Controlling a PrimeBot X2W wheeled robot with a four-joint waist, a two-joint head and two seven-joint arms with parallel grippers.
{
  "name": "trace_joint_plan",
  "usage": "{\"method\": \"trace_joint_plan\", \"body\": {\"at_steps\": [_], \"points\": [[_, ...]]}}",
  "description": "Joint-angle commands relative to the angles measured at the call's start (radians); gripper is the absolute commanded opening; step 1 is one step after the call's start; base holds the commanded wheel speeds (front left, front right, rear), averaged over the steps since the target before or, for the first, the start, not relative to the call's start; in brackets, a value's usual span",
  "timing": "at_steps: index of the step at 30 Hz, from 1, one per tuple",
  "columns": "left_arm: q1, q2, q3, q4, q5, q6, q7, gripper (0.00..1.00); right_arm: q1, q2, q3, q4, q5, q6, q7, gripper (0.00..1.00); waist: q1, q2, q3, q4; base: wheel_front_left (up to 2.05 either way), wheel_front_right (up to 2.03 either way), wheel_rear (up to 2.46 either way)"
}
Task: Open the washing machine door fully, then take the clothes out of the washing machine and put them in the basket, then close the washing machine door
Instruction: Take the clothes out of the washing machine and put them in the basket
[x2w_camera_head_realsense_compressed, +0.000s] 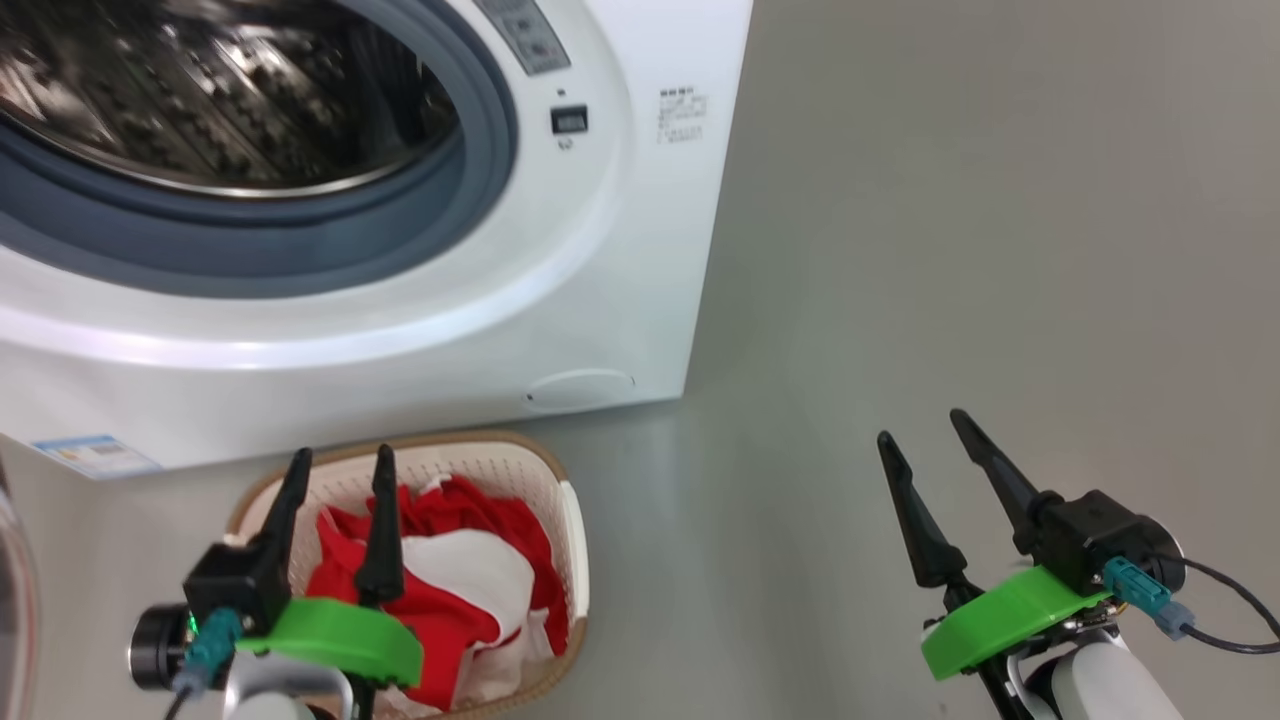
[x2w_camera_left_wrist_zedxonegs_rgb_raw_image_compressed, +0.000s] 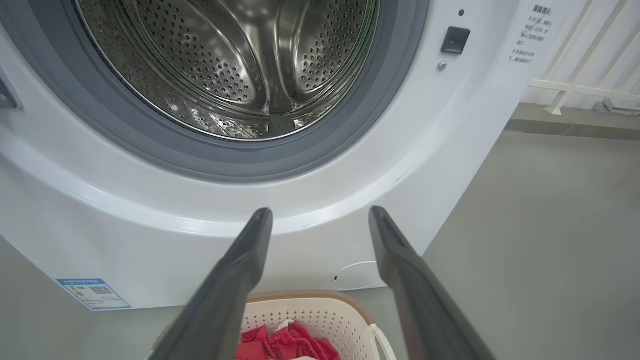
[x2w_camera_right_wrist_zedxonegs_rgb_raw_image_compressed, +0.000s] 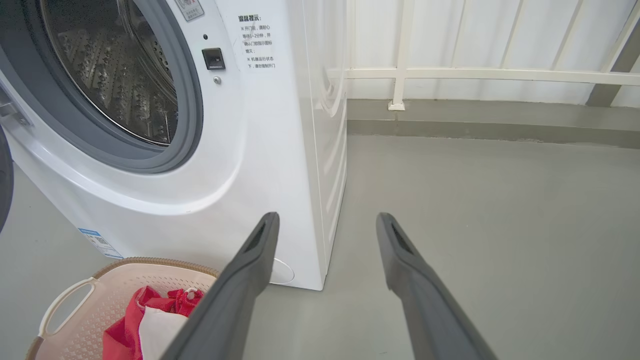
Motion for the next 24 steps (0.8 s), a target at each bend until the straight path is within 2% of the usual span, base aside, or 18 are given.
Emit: {"method": "trace_joint_plan", "body": {"at_steps": [1, 5, 16, 24], "points": [[0.039, 0.018, 0.019, -0.079, 0.019, 0.015, -0.012, 1.00, 0.014, -0.004, 0.014, -0.024, -0.017, 0.005, 0.006, 1.00, 0.0000, 0.0000, -0.071, 0.024, 0.00, 0.00, 0.00], [0.081, 0.024, 0.006, -0.150, 0.036, 0.025, -0.005, 1.00, 0.035, -0.004, 0.005, -0.030, -0.021, 0.005, 0.015, 1.00, 0.0000, 0.0000, -0.105, 0.030, 0.00, 0.00, 0.00], [0.274, 0.038, -0.019, -0.421, 0.060, 0.068, 0.125, 1.00, 0.120, -0.004, -0.025, -0.062, -0.034, 0.005, 0.049, 1.00, 0.0000, 0.0000, -0.212, 0.049, 0.00, 0.00, 0.00], [0.382, 0.035, -0.028, -0.515, 0.047, 0.096, 0.186, 1.00, 0.165, -0.004, -0.034, -0.098, -0.039, 0.005, 0.071, 1.00, 0.0000, 0.0000, -0.252, 0.053, 0.00, 0.00, 0.00]]}}
